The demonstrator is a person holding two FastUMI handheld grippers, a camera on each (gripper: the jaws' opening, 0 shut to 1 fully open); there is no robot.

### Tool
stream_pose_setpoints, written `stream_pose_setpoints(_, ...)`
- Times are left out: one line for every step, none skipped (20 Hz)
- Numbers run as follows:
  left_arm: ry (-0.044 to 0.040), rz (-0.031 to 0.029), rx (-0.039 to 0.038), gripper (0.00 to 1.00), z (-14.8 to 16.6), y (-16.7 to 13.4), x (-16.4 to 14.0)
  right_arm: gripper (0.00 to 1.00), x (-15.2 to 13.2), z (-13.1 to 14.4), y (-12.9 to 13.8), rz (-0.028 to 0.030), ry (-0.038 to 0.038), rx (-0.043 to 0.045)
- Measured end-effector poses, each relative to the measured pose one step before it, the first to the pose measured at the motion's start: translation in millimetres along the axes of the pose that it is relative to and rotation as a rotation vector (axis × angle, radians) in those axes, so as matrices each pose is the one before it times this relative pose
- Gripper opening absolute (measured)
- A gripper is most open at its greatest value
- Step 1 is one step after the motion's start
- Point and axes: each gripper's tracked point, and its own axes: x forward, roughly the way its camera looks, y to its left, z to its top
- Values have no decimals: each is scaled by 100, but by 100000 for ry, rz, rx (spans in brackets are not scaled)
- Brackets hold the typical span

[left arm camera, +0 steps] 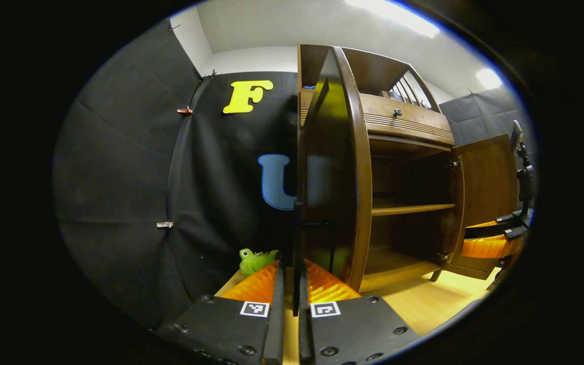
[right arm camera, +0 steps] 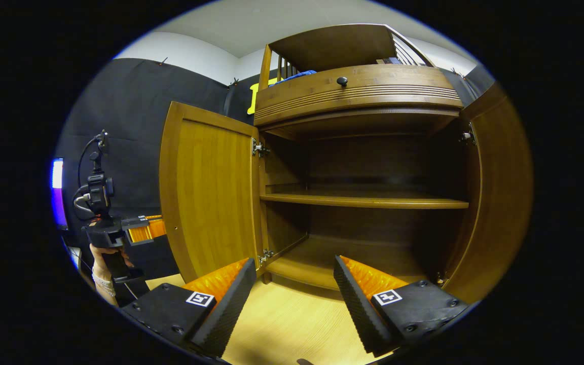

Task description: Open the right door of the double-door shoe cabinet with the right hand, and open the left door with the left hand.

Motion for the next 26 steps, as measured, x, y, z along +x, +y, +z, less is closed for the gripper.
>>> stream_pose_setpoints(559, -816, -1482, 19, 36, 29, -477, 98, -142, 86, 23, -484, -221, 348)
stream_pose_setpoints(240, -252, -1239, 19, 273, 164, -814, 99, -301, 189, -43, -495, -344, 161)
stream_pose_setpoints(-128, -8, -1164, 20, 277, 18, -814, 99, -309, 306, -66, -777, -759, -157)
stream_pose_setpoints(-173, 1731, -1043, 21, 370, 203, -907, 98, -304, 189, -36, -1056, -866, -456)
stream_pose_setpoints(674, 944, -541, 22, 170, -94, -774, 95, -334, 399, -146, -1217, -914, -640)
stream_pose_setpoints(301, 279, 252, 22, 348, -420, -1050, 98, -323, 350, -174, -1426, -900, -766)
stream_pose_setpoints(-791, -772, 523, 20, 450, -865, -650, 100, -315, 341, -263, -1586, -959, -751)
stream_pose_setpoints(-1415, -1091, 564, 15, 770, -876, -716, 100, -412, 423, -303, -1550, -1001, -515)
stream_pose_setpoints(-1104, -2379, 841, 25, 596, -1167, -582, 100, -338, 242, -306, -1324, -593, -402)
stream_pose_setpoints(-73, -3469, 805, 23, 338, -1482, -339, 98, -274, 200, -412, -1305, -322, -245)
stream_pose_setpoints(-548, -4336, 806, 37, 210, -1715, -392, 98, -328, 190, -475, -1408, -238, -112)
stream_pose_setpoints(-1127, -4388, 1267, 50, 404, -1856, -76, 98, -311, 102, -426, -1459, -136, -116)
stream_pose_setpoints(-1461, -3833, 1470, 64, 475, -1670, 112, 98, -338, 116, -494, -1306, -158, -94)
stream_pose_setpoints(-990, -3384, 1196, 77, 242, -1430, 521, 98, -436, 105, -524, -1511, -79, 12)
stream_pose_setpoints(161, -2403, 123, 91, -104, -737, 624, 98, -434, 108, -387, -1120, 58, -21)
stream_pose_setpoints(779, -2575, -507, 92, -295, -875, 865, 98, -427, 25, -415, -1151, 96, -191)
stream_pose_setpoints(1050, -2239, -743, 100, -215, -917, 402, 98, -374, 84, -484, -1268, 71, -399)
stream_pose_setpoints(950, -1066, -585, 100, -168, -533, 500, 98, -414, 42, -503, -1336, -5, -661)
stream_pose_setpoints(256, 75, -537, 100, 6, -212, 399, 95, -301, 132, -464, -1339, -213, -680)
stream_pose_setpoints(-171, 47, -287, 96, 126, -118, 407, 98, -392, 157, -364, -1138, -394, -417)
stream_pose_setpoints(-215, -749, -642, 96, 135, -389, 438, 98, -284, 181, -291, -753, -493, -50)
stream_pose_setpoints(-550, -1928, -697, 100, 194, -535, 331, 98, -113, 164, -233, -434, -501, 217)
stream_pose_setpoints(-395, -1419, -1311, 100, 467, -370, -98, 98, -152, 819, -350, -233, -323, 224)
stream_pose_setpoints(-135, -1304, -845, 100, 142, -229, 196, 96, -179, 244, -145, -171, -355, 73)
stream_pose_setpoints(-59, -620, -128, 93, 62, -146, 254, 96, -208, 223, 16, -34, -514, -156)
stream_pose_setpoints(-173, 158, 611, 100, 150, -92, 165, 96, -189, 183, -72, -176, -508, -330)
